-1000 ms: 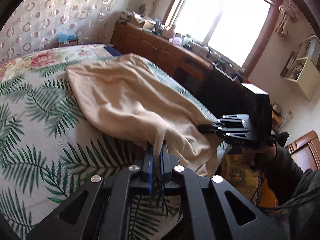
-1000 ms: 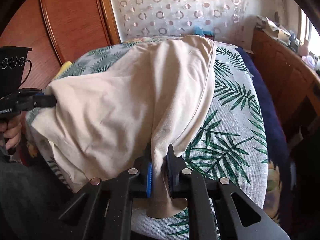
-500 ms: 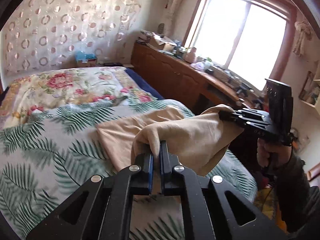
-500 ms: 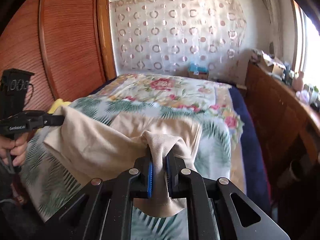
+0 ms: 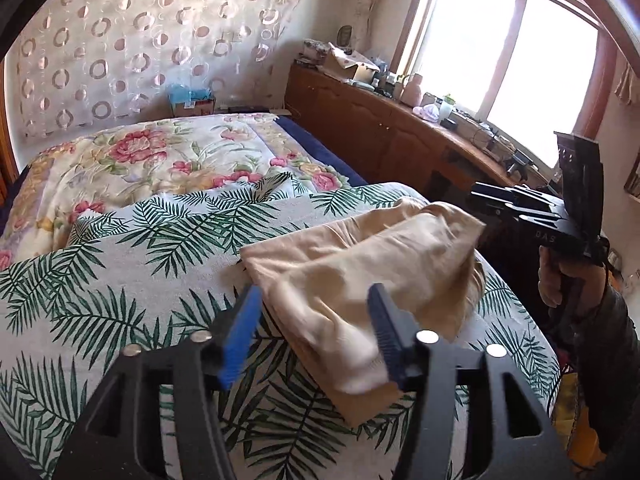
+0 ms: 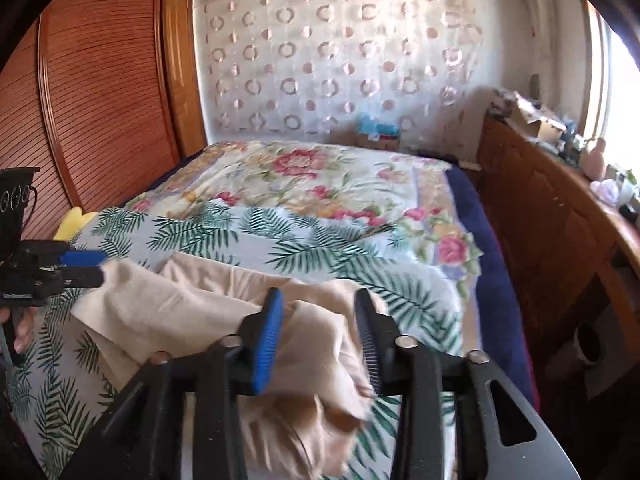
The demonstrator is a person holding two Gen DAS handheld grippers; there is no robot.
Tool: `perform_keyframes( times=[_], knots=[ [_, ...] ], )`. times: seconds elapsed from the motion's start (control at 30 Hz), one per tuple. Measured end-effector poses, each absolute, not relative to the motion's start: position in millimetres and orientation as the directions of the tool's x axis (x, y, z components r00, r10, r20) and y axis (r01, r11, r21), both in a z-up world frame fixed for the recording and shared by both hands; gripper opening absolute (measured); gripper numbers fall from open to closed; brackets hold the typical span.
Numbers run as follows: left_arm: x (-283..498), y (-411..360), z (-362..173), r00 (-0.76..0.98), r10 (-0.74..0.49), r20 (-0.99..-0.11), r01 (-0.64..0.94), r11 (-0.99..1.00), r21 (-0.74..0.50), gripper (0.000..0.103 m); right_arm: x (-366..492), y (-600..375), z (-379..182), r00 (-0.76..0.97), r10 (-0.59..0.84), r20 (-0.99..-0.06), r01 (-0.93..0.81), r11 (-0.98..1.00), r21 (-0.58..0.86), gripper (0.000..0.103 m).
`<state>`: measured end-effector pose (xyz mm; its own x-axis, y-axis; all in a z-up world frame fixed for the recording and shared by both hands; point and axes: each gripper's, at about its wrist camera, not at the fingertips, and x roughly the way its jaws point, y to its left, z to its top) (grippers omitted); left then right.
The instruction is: Fold small clothes
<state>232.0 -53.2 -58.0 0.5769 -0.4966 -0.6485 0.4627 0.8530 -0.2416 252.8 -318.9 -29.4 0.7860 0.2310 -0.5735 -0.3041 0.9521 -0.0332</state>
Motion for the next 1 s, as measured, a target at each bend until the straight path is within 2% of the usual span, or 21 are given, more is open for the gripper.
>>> perform_keyframes(
  times=[0.07,0.33,0.7,0.77,0.83,0.87,0.93,1.0],
  knots=[
    [221,-47,-59,0.583,-0.491,-0.647,0.468,0.854,-0.226,0.075,240,-317,-36,0.775,0.238,-0.585,-0.326,0.944,-0.049,0.042],
    [211,-46,-101,0.485,-0.466,-0.74,0.486,0.847,-0.215,0.075,220,-294,-73,0.677,0.268,-0.686,-0.433,0.898,-0.077,0.042],
    [270,-73,-96,0.506,-0.459,-0.73,0.491,0.85,-0.194,0.075,277,-288,-66,0.681,0.36,-0.638,-0.467,0.884,0.001,0.042],
    [284,-74,-95,0.521,-0.453,-0.724,0.478,0.857,-0.193,0.075,287,-293,-65,0.681,0.38,-0.626,-0.466,0.884,0.03,0.028],
    [298,-72,-92,0.554,-0.434,-0.711,0.456,0.872,-0.177,0.075,299,-300,-66,0.719,0.319,-0.618,-0.398,0.917,0.012,0.025],
    [304,-71,-92,0.57,-0.416,-0.709,0.438,0.883,-0.166,0.075,305,-304,-68,0.737,0.273,-0.618,-0.348,0.938,-0.001,0.018],
    [317,-66,-91,0.612,-0.36,-0.704,0.384,0.914,-0.132,0.075,314,-314,-68,0.764,0.201,-0.613,-0.257,0.966,-0.004,0.014],
    [325,-59,-89,0.63,-0.341,-0.698,0.351,0.926,-0.136,0.075,316,-320,-67,0.772,0.19,-0.607,-0.227,0.974,0.016,0.013]
  ],
)
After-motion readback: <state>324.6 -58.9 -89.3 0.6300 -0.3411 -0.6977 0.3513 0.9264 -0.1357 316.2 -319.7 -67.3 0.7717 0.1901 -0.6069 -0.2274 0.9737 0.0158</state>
